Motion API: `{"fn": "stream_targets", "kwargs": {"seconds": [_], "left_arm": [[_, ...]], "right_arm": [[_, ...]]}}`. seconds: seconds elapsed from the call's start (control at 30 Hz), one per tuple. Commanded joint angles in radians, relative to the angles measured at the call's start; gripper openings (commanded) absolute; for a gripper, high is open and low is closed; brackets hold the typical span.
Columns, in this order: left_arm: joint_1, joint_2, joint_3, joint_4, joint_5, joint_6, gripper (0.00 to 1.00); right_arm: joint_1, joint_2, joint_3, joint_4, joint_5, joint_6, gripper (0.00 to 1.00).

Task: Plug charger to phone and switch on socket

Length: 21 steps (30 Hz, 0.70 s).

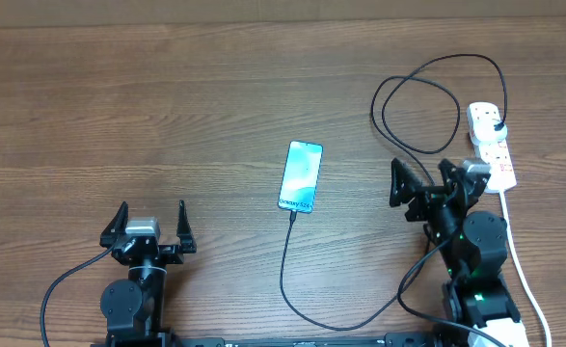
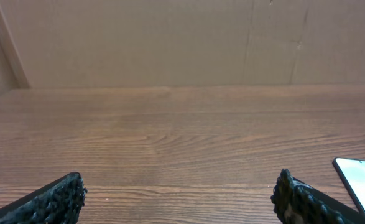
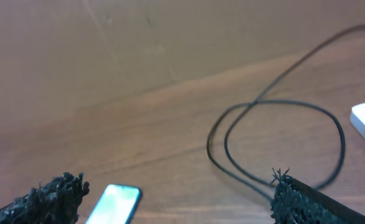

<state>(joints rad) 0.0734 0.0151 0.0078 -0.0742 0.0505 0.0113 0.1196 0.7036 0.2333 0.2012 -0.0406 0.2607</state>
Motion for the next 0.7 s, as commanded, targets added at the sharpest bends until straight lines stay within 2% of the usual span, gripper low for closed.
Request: {"fn": "stream_targets", "kwargs": {"seconds": [0.0, 0.5, 0.67], "left_arm": [[-0.004, -0.011, -0.003, -0.001, -0.002, 0.019, 1.0], [-0.004, -0.011, -0.003, -0.001, -0.002, 0.019, 1.0], [-0.004, -0.011, -0.003, -0.001, -0.002, 0.019, 0.99]], "right_arm": [[0.005, -0.029, -0.049, 0.007, 0.02, -0.004, 1.0], [0.004, -0.192, -0.229, -0.018, 0.02, -0.003, 1.0], [0.002, -0.275, -0.225, -0.167, 0.02, -0.007, 1.0]]}}
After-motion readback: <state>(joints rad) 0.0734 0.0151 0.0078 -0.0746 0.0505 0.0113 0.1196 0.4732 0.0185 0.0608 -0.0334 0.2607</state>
